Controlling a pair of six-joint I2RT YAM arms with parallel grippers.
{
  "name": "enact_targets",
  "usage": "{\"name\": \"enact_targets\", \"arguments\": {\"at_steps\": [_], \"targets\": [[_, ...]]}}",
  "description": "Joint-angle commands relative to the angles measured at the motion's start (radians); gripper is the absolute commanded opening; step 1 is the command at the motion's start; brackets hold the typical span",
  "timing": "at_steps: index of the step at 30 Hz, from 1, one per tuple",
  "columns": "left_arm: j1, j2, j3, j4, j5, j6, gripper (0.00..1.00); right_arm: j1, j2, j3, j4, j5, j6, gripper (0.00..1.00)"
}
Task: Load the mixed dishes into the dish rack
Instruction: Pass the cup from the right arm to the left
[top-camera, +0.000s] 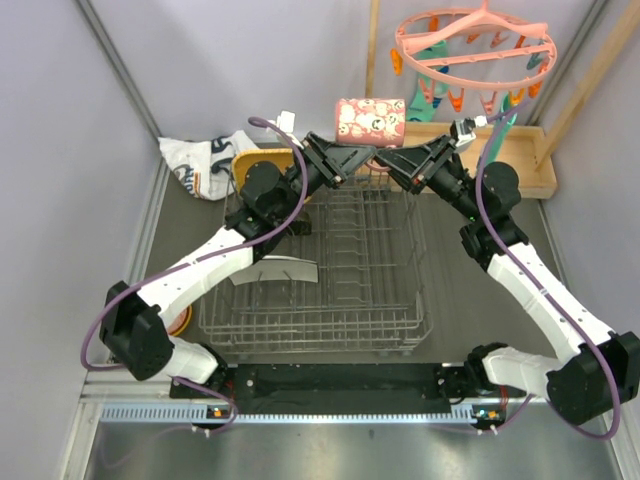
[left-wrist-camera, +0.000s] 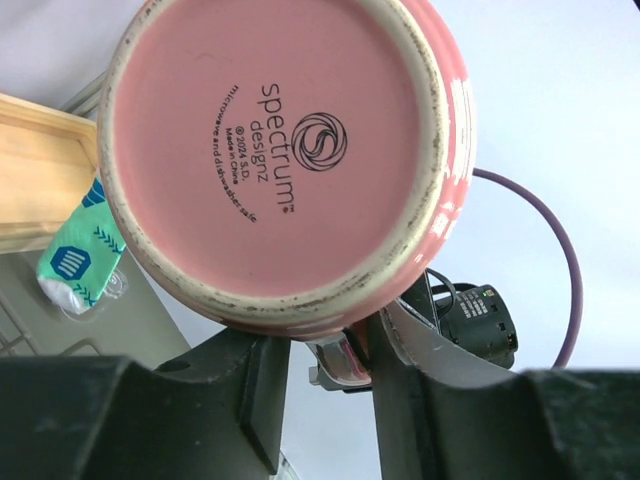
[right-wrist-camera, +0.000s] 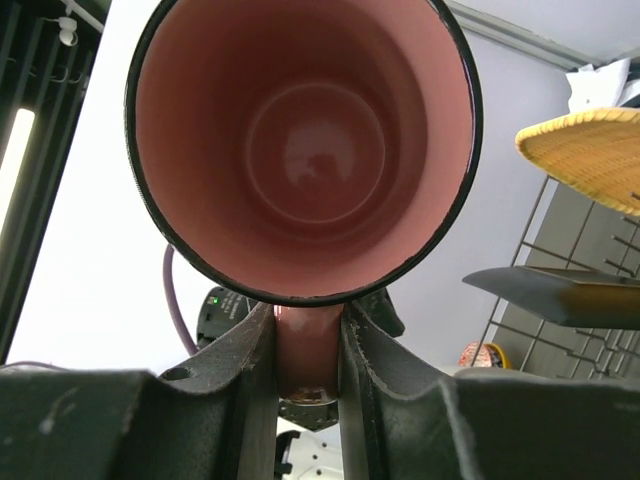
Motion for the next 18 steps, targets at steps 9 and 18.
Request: {"name": "enact_targets", "arguments": {"at_steps": [9, 18], "targets": [[-0.006, 0.007, 0.056, 0.089, 0.001, 0.028, 0.00, 0.039, -0.047, 0.003, 0.078, -0.061, -0.014, 0.00], [-0.006, -0.026, 0.046, 0.069, -0.023, 0.058, 0.00, 0.039, -0.064, 0.000, 0.006, -0.044, -0.063, 0.00]]}}
